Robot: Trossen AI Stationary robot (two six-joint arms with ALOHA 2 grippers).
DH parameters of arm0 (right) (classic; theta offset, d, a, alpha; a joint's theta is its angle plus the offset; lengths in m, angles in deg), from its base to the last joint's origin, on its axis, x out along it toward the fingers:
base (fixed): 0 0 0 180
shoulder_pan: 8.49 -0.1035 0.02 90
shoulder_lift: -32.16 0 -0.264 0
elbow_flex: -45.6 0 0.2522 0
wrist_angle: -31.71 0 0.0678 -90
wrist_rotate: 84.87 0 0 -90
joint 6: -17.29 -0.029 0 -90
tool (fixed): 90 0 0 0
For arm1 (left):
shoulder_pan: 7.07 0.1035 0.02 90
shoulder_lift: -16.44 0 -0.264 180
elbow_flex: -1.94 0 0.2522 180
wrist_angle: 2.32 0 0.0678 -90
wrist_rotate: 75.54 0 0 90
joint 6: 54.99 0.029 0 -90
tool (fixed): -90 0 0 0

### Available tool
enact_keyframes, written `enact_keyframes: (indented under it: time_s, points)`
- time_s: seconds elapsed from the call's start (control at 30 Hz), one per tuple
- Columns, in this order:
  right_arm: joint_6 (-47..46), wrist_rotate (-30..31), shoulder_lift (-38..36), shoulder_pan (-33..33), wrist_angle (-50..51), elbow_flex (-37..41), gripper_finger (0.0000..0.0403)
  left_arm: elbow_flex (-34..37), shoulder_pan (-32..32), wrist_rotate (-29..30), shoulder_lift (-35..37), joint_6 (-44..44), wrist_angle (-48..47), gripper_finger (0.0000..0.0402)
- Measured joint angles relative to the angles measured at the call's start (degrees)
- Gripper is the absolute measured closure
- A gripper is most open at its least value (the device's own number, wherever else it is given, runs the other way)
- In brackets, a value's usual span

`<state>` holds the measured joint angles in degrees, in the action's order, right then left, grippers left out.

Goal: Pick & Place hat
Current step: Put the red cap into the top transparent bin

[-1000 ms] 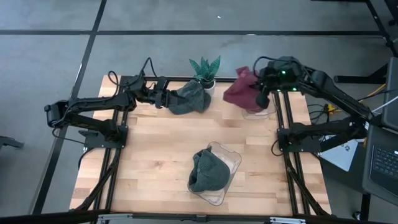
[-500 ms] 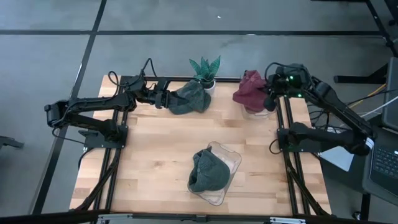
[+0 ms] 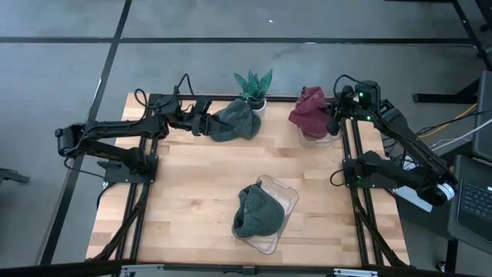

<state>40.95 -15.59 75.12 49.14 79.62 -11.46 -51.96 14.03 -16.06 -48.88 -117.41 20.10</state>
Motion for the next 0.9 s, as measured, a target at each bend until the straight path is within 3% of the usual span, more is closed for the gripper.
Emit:
enact_keyframes:
  time_s: [0.17, 0.3, 0.47, 0.67, 0.9]
  points:
    - [2.3, -4.4, 0.0, 5.8, -2.0, 1.4, 0.0387, 0.0, -0.2, 0.0, 0.0, 0.0, 0.0, 0.0208]
    - [1.3, -11.3, 0.0, 10.2, -7.8, 4.6, 0.0387, 0.0, -0.2, 0.3, 0.0, 0.0, 0.0, 0.0208]
    - [1.2, -11.7, 0.0, 14.0, -9.6, 8.4, 0.0387, 0.0, -0.2, 2.4, 0.0, 0.0, 0.0, 0.0208]
    - [-0.3, -18.0, 0.0, 17.4, -13.8, 12.4, 0.0387, 0.0, -0.2, 2.4, 0.0, 0.0, 0.0, 0.0208]
    - [-4.0, -18.7, 0.0, 18.4, -20.3, 17.2, 0.0387, 0.0, -0.2, 2.4, 0.0, -1.6, 0.0, 0.0208]
